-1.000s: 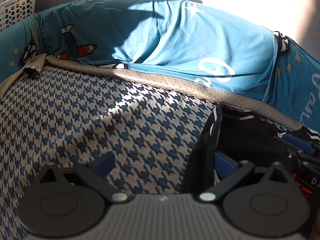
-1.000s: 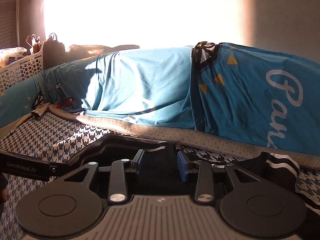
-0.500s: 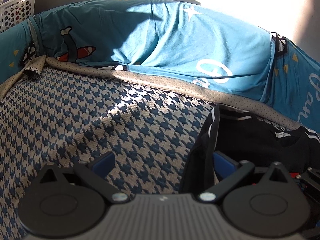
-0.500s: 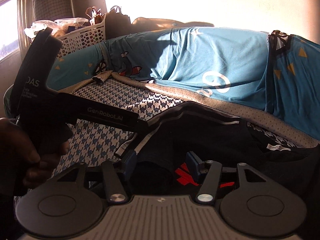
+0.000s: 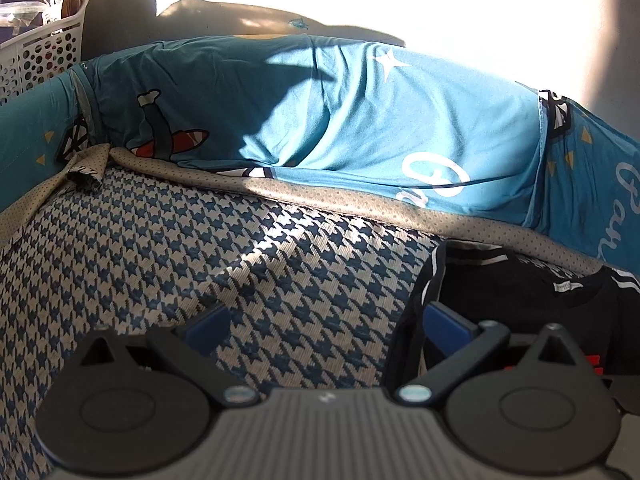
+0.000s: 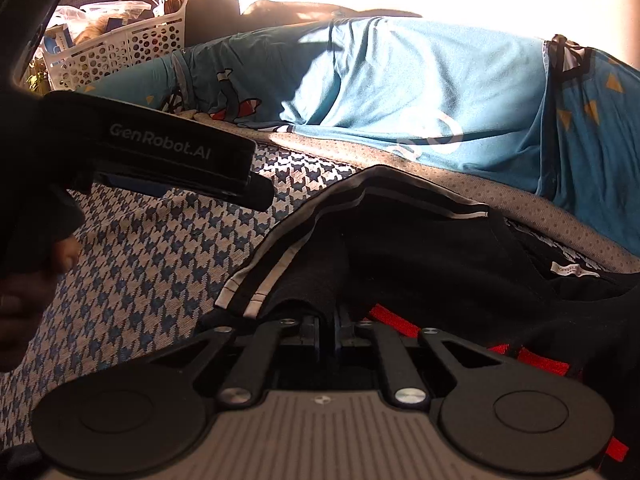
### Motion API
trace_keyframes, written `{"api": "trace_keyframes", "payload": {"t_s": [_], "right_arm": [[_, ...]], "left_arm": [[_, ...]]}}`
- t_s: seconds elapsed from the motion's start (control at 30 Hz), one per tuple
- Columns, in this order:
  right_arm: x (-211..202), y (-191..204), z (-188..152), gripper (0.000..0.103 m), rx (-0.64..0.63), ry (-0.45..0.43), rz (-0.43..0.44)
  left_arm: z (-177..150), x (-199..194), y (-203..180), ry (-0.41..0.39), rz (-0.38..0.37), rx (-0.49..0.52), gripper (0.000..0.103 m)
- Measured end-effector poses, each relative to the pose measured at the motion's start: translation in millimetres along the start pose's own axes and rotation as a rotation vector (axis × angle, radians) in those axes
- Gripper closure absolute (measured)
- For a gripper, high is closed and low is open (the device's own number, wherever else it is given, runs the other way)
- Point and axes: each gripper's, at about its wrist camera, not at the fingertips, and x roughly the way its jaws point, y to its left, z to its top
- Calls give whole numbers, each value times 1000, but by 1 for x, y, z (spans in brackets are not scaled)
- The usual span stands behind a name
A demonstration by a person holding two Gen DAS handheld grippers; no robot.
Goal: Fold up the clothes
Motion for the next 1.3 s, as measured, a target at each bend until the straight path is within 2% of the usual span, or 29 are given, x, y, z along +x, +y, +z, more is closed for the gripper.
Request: {"api": "trace_keyframes", "payload": {"t_s": [0.27,0.43,0.63,0.9,1.0,1.07,1.17,1.3], "right_arm": [[5,30,17,97,133,-93,132],[18,52,24,97,172,-116,140],[35,67,32,97,220,-140,128],[47,92,39,97,252,-168,212],[59,99,38,88,239,-129,189],[63,101,38,66,216,-70,175],[54,95,37,64,206,-59,200],[36,77,41,64,194,-84,163]], "left_arm": [[13,-19,28,-101,75,5,0],[16,-27,50,-132,119,4,0],[19,-33,75,-133,123,-38,0],[22,-40,92,-154,154,-52,0],[23,-39,93,-145,152,-60,0],[23,-39,93,-141,150,-65,0],[25,-38,90,-138,142,-78,0],[25,-38,86,-132,120,-95,0]]}}
